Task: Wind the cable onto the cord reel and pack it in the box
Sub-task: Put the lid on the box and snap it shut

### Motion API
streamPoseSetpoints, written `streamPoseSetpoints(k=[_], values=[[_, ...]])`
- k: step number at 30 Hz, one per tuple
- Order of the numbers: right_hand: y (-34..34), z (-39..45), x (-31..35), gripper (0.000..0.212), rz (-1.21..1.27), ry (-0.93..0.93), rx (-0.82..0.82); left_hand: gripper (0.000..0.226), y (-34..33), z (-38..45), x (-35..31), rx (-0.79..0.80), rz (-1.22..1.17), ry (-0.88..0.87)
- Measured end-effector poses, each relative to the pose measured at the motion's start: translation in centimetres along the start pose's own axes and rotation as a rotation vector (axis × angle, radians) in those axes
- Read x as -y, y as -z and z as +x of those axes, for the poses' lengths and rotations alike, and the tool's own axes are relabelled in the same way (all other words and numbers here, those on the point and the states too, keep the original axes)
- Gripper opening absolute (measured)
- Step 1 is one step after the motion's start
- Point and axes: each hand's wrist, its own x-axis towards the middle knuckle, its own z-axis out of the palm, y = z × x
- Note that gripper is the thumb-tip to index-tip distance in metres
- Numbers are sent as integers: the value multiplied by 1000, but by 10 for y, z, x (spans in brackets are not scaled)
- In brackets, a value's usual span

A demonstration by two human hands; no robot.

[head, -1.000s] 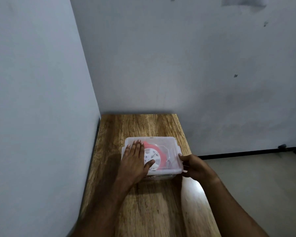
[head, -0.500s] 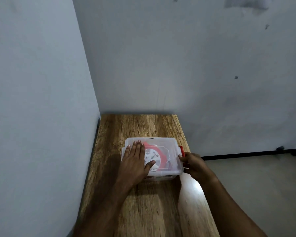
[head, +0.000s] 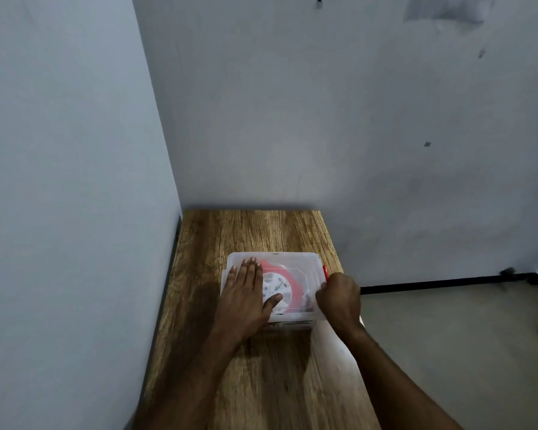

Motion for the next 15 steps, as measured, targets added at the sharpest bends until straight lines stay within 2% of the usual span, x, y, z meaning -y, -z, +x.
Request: streamPoseSetpoints(k=[4,8,11,15], values=[[-9,-4,-5,21,-16,112,-6,112,3,-1,-1,-4,-7,6],[-31,-9,-6,61,-56,417,-52,110,2,-2,-1,-16,-12,3],[-46,-9,-2,62,-184,656,70,105,0,-2,-1,-17,-26,-3],[-62,-4,-9,69,-284,665,150,83,9,-5,-5,-130,-120,86]])
